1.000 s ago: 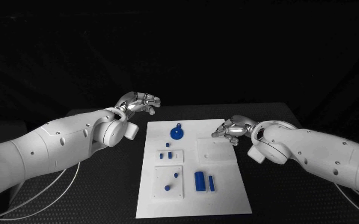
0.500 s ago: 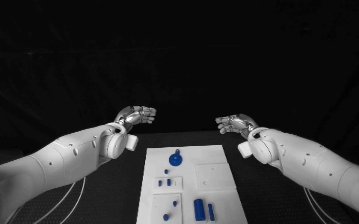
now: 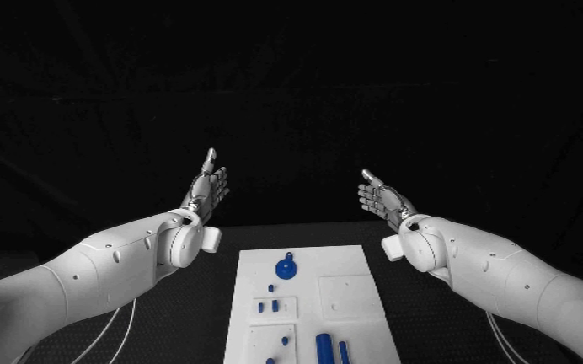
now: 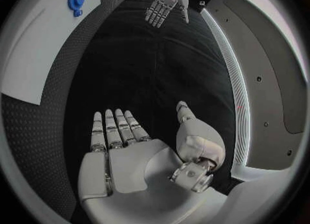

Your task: Assemble the parts on the task board

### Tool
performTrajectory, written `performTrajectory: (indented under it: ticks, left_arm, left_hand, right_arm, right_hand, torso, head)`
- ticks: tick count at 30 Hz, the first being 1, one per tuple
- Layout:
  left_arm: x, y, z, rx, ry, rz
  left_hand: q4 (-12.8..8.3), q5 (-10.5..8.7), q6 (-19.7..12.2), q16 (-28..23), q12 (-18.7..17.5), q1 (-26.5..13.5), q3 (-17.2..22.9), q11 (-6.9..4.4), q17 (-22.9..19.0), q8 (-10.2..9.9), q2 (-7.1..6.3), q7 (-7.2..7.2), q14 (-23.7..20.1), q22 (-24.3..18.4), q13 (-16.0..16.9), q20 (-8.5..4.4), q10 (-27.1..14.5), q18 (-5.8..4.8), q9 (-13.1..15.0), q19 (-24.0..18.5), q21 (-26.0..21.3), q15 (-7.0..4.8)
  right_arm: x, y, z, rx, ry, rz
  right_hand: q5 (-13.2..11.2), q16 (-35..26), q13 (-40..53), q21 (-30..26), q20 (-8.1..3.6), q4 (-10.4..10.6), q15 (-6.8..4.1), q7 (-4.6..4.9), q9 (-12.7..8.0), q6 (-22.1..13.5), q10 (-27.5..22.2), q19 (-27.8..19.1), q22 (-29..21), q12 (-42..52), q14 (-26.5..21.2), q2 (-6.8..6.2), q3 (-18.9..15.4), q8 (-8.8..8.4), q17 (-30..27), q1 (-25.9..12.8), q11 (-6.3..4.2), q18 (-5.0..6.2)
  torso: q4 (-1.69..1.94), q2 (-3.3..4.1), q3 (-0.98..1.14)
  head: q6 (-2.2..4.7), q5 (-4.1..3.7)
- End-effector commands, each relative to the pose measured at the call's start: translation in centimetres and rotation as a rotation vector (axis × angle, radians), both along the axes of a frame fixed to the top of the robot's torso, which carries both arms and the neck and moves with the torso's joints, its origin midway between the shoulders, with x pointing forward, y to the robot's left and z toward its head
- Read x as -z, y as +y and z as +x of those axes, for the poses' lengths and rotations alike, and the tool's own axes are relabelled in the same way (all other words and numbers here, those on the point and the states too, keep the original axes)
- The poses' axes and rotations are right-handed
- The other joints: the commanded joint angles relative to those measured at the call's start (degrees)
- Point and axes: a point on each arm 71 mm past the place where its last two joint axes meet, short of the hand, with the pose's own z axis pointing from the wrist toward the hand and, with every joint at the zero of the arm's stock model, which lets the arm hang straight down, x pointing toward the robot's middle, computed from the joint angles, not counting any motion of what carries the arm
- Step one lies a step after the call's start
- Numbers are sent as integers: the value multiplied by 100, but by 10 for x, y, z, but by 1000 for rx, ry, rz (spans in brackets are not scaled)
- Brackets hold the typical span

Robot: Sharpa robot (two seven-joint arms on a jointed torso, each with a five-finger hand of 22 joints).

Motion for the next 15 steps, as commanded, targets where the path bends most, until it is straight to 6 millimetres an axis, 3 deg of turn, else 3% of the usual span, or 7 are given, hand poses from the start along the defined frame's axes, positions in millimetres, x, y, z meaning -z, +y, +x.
performTrajectory:
  ticks: [1,3,6,15]
  left_arm:
    - [1,-6,-6,-31,-19,-1]
    - [1,-12,-14,-43,-26,-9]
    - [1,-22,-26,-63,-36,-21]
    - [-6,-51,-73,-129,-66,-53]
  left_hand:
    - [-2,-20,-29,-20,-20,-51,-18,0,-6,-18,9,2,-21,-1694,-11,1,-30,-45,-12,-21,-20,0]
    - [-2,-20,-29,-20,-20,-51,-18,0,-6,-18,9,2,-21,-1694,-11,1,-30,-45,-12,-21,-20,0]
    - [-2,-20,-29,-20,-20,-51,-18,0,-6,-18,9,2,-21,-1694,-11,1,-30,-45,-12,-21,-20,0]
    - [-2,-20,-29,-20,-20,-51,-18,0,-6,-18,9,2,-21,-1694,-11,1,-30,-45,-12,-21,-20,0]
  right_arm:
    - [-4,5,-3,24,-34,20]
    - [-7,10,-8,35,-52,37]
    - [-11,17,-17,52,-77,61]
    - [-28,38,-55,118,-143,135]
  right_hand:
    - [-199,-680,-479,-653,-371,515,-275,-274,-1065,-1421,-1625,-887,-1671,-356,-1388,139,-847,-307,-805,-1495,-259,-298]
    - [-199,-680,-479,-653,-371,515,-275,-274,-1065,-1421,-1625,-887,-1671,-356,-1388,139,-847,-307,-805,-1495,-259,-298]
    - [-199,-680,-479,-653,-371,515,-275,-274,-1065,-1421,-1625,-887,-1671,-356,-1388,139,-847,-307,-805,-1495,-259,-298]
    - [-199,-680,-479,-653,-371,515,-275,-274,-1065,-1421,-1625,-887,-1671,-356,-1388,139,-847,-307,-805,-1495,-259,-298]
  torso:
    - [107,-40,-65]
    - [153,-57,-92]
    - [180,-68,-107]
    - [182,-69,-109]
  head:
    - [-166,-37]
    - [-246,-54]
    - [-293,-64]
    - [-297,-65]
